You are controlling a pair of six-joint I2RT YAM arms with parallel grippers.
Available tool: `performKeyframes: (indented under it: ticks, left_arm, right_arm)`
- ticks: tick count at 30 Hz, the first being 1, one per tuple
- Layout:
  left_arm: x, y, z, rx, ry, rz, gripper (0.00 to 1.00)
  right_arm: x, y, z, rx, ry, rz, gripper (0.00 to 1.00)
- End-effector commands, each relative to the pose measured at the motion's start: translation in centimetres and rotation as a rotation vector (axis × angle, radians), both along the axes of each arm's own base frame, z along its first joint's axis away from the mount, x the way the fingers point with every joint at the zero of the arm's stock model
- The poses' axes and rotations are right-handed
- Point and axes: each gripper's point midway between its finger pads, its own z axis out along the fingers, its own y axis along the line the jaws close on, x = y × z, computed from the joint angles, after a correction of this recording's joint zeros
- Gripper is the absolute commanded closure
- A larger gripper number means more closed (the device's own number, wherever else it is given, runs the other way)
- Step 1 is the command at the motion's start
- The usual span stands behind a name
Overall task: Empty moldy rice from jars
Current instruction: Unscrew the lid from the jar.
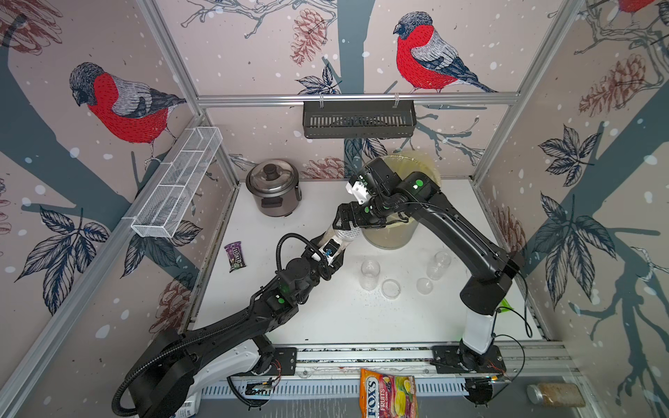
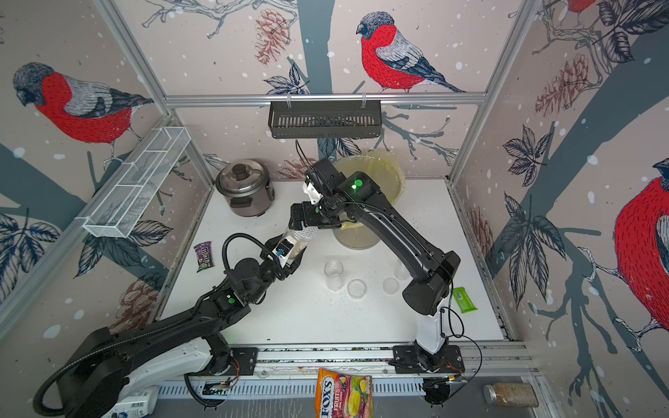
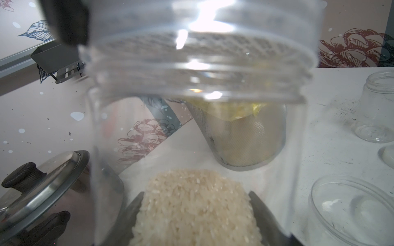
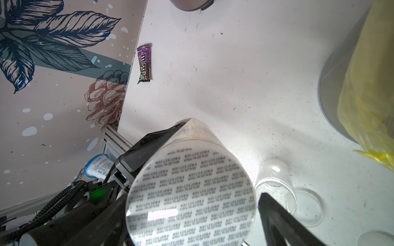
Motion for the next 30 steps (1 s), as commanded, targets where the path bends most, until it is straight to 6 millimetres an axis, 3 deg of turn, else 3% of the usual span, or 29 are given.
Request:
performKeyframes:
  ticks: [1, 8, 11, 16, 22, 30]
  left_arm:
    - [0.0, -0.1, 2.2, -0.059, -0.066, 0.0, 0.65]
    - [-0.3, -0.2, 2.5, -0.08, -0.062, -0.017, 0.66]
    - [-0.6, 0.0, 2.7, -0.122, -0.037, -0.023, 0.67]
    - [-1.1, 0.0, 2.6, -0.164, -0.014, -0.044, 0.7]
    - [-1.4, 0.1, 2.5, -0.189, 0.004, -0.053, 0.7]
    - [-2.1, -0.3, 2.8, -0.27, 0.057, -0.133, 0.7]
  right_arm:
    - [-0.1, 0.0, -0.1, -0.004, -0.008, 0.015, 0.1]
    - [-0.3, -0.3, -0.8, -0.03, -0.032, 0.071, 0.22]
    - [0.3, -0.9, -0.5, -0.021, -0.047, 0.082, 0.4]
    - [-0.6, -0.2, 0.5, 0.062, -0.11, 0.195, 0.43]
    - [-0.8, -0.3, -0.2, 0.04, -0.127, 0.205, 0.42]
    - [-0.7, -0.7, 1.6, 0.038, -0.225, 0.242, 0.43]
